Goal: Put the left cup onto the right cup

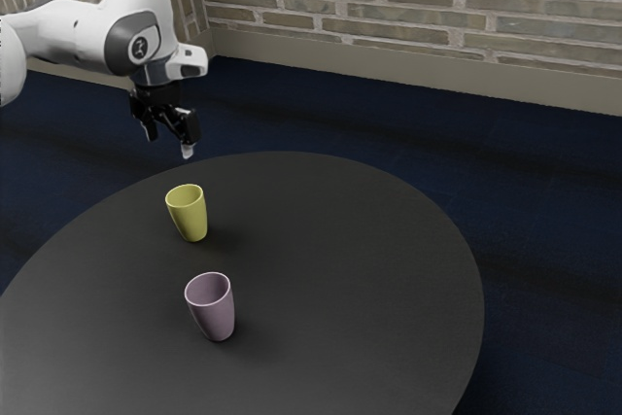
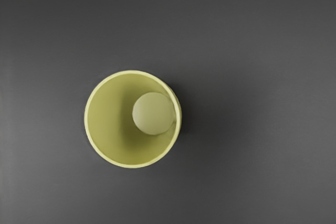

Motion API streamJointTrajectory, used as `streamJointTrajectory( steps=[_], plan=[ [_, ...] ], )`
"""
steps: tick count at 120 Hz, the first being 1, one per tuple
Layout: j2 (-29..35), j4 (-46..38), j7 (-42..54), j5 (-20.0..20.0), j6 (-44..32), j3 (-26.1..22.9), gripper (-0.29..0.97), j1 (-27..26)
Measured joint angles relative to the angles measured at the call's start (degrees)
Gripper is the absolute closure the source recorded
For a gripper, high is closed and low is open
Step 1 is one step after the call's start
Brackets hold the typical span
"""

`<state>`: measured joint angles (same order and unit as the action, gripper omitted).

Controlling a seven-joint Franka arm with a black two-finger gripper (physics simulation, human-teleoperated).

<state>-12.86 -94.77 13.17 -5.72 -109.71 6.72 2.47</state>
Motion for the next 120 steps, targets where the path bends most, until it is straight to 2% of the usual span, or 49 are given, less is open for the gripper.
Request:
streamJointTrajectory(
  steps=[65,120],
  plan=[
    [-4.82,-0.9,4.99,5.64,-5.04,0.57,0.0,1.57],
    [-6.0,-4.38,7.0,6.97,-9.04,0.49,0.0,1.52]
  ],
)
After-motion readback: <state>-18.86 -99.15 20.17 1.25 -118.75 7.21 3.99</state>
